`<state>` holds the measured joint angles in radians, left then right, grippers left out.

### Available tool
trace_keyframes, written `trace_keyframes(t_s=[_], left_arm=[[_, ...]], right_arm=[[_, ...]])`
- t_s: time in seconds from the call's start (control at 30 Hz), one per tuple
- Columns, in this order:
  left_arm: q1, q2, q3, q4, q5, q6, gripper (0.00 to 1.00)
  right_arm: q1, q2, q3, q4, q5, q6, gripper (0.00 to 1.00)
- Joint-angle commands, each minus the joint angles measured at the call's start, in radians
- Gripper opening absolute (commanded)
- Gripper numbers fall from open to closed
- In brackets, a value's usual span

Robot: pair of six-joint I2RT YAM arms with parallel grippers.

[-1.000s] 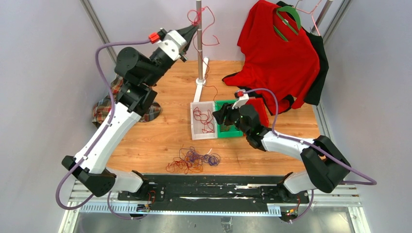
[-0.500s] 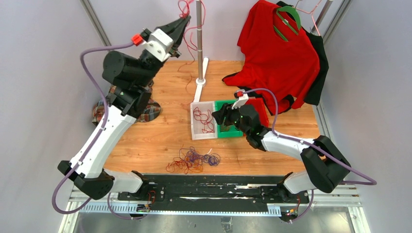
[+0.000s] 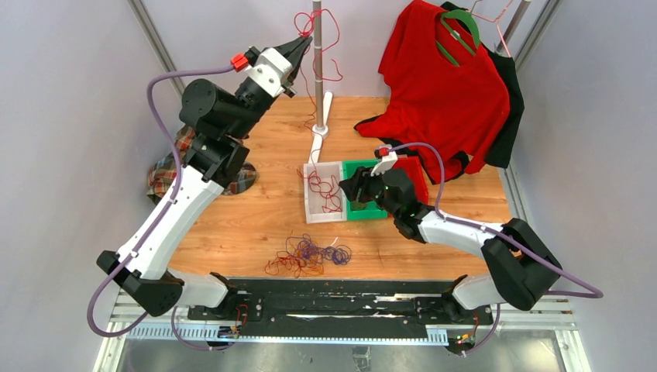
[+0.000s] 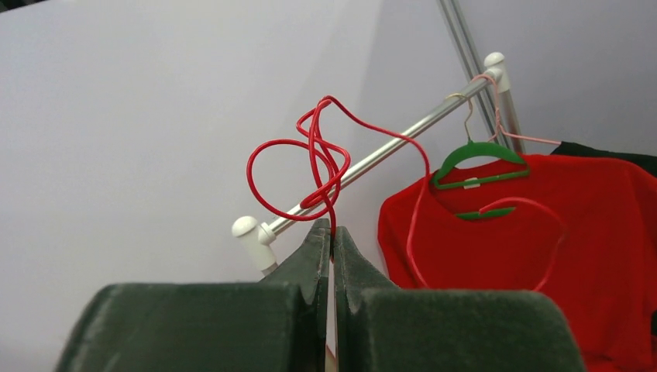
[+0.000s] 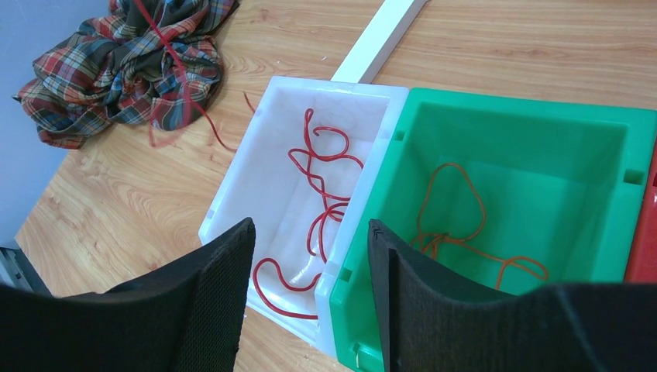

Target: Untangle the cables

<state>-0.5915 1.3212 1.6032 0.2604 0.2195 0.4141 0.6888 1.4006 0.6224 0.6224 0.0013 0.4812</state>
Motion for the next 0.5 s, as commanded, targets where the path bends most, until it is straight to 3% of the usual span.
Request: trace_keyframes(t_s=[0.0,0.47], left_arm=[[-0.007,-0.025,0.047,0.04,0.005,0.012,0.0],[-0.007,0.002,0.138,0.066,0.028,0.033,0.0]], right_arm=[[-0.014,-0.027,-0.008,-0.002,0.002,-0.002,0.56],[-0.014,-0.016,-0.007,-0.006,-0.003,0.001,0.55]])
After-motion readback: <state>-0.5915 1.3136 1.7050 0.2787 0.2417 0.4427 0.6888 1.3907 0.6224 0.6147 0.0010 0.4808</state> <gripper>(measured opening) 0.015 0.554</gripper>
